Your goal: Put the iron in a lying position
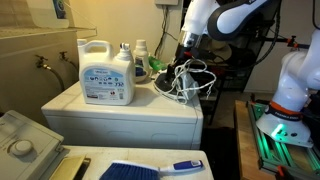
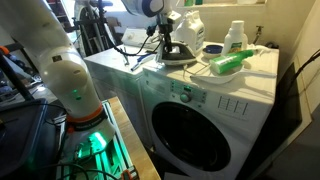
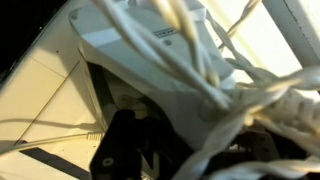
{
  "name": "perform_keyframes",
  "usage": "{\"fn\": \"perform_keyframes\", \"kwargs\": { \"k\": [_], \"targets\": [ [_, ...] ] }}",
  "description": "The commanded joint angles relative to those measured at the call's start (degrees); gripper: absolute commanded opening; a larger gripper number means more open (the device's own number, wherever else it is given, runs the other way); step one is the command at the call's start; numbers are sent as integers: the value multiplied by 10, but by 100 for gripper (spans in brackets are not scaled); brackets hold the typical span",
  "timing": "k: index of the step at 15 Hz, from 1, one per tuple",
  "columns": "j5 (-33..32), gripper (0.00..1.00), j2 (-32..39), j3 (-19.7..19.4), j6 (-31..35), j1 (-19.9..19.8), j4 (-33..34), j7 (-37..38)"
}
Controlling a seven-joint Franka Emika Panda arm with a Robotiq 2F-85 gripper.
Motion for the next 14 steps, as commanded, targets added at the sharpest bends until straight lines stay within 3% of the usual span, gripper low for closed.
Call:
{"fn": "perform_keyframes", "kwargs": {
  "k": [1, 6, 9, 10, 11, 14],
  "targets": [
    [43, 0, -2, -13, 36, 11, -6, -5],
    [168, 0, 17, -20, 95, 33, 0, -51],
    [173, 0, 22, -17, 94, 33, -2, -42],
    [170, 25, 18, -17, 88, 33, -2, -38],
    [154, 26, 13, -16, 82, 29, -4, -22],
    [131, 47, -9, -16, 58, 22, 2, 14]
  ]
}}
